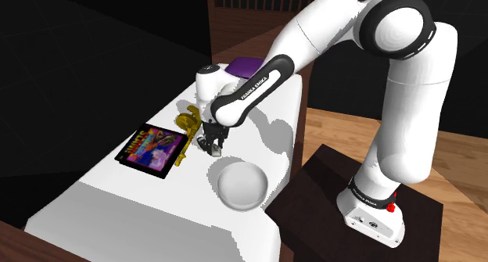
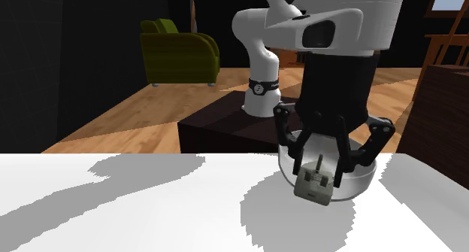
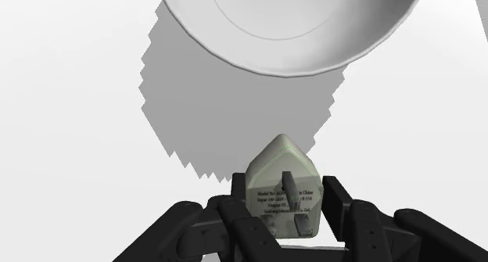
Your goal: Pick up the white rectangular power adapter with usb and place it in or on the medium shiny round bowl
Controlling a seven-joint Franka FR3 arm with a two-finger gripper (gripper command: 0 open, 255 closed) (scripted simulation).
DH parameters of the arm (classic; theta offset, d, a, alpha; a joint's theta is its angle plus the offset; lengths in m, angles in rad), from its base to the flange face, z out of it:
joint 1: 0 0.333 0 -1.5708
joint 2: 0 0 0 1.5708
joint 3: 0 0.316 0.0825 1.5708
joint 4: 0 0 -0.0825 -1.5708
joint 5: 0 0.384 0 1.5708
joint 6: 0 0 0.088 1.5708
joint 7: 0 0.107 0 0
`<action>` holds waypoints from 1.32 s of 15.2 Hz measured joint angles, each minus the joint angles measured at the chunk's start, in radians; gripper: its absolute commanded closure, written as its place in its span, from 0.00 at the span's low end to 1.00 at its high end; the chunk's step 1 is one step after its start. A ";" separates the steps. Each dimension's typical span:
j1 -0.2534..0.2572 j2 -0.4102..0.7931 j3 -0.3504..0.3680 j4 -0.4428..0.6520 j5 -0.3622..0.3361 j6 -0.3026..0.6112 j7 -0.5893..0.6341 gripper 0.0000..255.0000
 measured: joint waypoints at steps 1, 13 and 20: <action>-0.001 -0.012 0.002 -0.001 0.005 -0.010 -0.003 1.00; 0.015 -0.224 0.046 -0.182 0.080 -0.034 0.010 1.00; 0.072 -0.432 0.093 -0.419 0.179 0.005 0.039 1.00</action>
